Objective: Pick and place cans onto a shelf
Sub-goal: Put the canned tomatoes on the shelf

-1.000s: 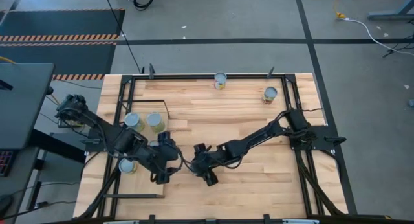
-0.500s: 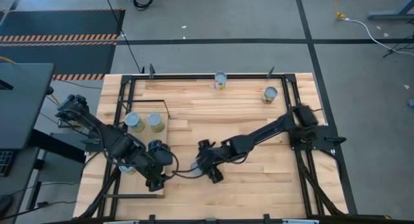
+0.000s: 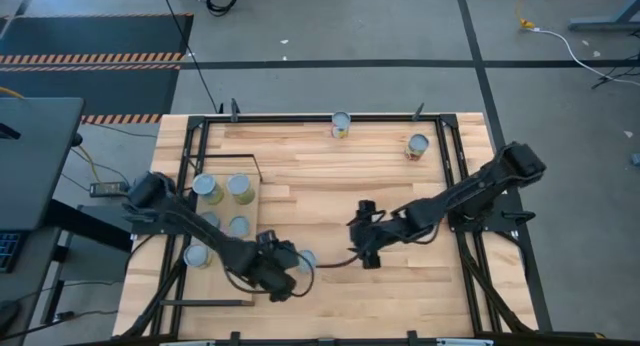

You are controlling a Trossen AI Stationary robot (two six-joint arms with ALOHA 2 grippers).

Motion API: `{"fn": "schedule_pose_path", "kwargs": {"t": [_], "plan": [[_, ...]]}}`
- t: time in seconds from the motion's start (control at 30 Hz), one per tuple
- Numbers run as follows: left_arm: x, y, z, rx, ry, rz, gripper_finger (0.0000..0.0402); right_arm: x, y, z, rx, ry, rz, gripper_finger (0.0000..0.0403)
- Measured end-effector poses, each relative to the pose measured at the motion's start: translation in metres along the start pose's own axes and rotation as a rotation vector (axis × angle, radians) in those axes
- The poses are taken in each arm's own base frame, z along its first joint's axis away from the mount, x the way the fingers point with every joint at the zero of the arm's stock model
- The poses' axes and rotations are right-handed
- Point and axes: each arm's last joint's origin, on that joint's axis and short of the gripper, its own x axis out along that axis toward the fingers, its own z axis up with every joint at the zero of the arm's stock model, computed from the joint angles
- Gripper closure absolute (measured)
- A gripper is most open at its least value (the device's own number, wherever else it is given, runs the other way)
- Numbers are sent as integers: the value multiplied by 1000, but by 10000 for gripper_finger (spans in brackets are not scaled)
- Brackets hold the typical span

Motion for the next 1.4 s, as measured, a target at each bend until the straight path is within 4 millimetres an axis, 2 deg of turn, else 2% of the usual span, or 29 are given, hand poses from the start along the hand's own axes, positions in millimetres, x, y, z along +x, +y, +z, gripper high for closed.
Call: {"fn": "schedule_pose_path", "kwargs": {"t": [0.2,0.4,0.7,0.87,1.0,1.13,1.23,1.4], "plan": [[24,-4,5,-15,10,1,87,-5,-6,-16,62,-46,-5,76],[36,-2,12,68,-9,-8,86,-4,-6,-17,66,-56,-1,76],[71,-7,12,122,31,-28,86,3,-2,-18,60,-54,35,75],[74,-15,13,233,-4,-89,91,19,11,-19,6,-69,153,75],[74,-17,14,240,-17,-101,117,37,24,-23,-30,-80,166,76],[74,-16,16,200,-20,-115,130,55,34,-19,-47,-95,116,76],[75,-15,18,168,-23,-122,108,68,38,-15,-68,-104,60,76],[77,-16,18,166,-30,-118,51,83,45,-4,-68,-144,71,76]]}}
